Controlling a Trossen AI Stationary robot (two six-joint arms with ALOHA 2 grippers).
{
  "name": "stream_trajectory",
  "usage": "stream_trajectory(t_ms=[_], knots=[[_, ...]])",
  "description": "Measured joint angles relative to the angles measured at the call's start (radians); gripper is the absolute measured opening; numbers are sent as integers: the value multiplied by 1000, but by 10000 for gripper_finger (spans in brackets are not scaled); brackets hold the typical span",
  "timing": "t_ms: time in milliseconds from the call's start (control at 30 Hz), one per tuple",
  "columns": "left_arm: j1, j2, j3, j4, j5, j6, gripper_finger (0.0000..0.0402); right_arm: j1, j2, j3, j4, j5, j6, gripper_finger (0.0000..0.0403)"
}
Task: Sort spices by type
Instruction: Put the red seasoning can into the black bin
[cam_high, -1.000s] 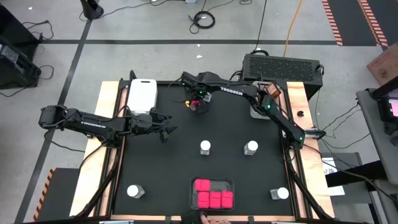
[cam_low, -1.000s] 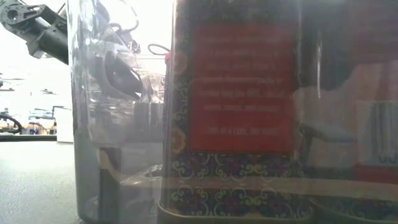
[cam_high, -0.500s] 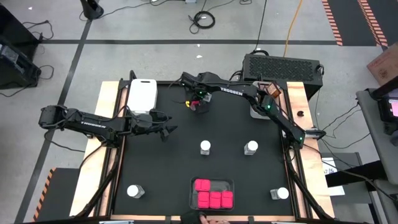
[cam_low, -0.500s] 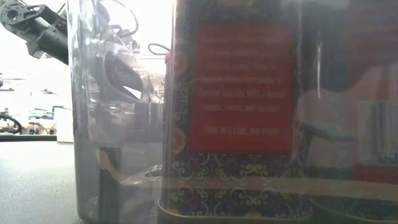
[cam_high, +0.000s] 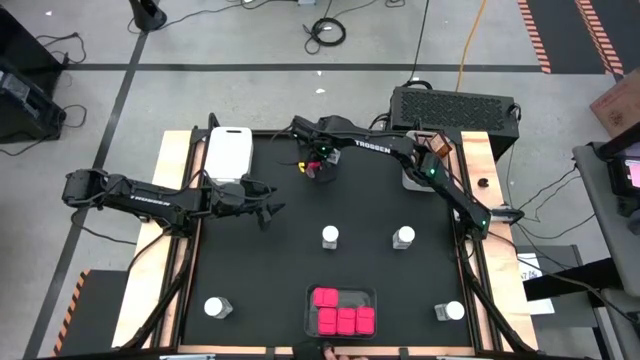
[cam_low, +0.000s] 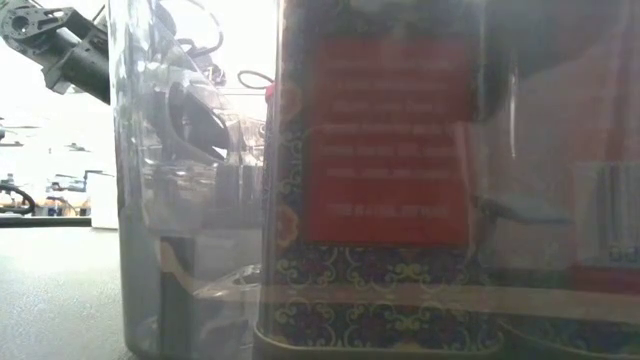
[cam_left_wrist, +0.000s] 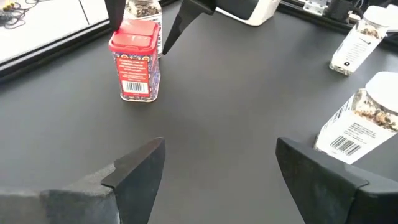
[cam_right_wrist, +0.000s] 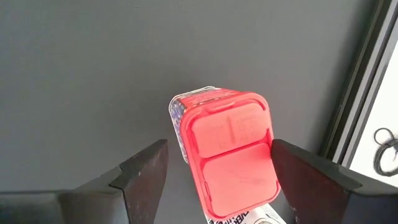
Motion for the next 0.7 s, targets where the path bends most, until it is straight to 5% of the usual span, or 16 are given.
stream_trajectory(t_ms=[700], knots=[[0, 0, 0, -12, 27, -32, 311, 2, 0, 0, 0, 2, -2, 279]])
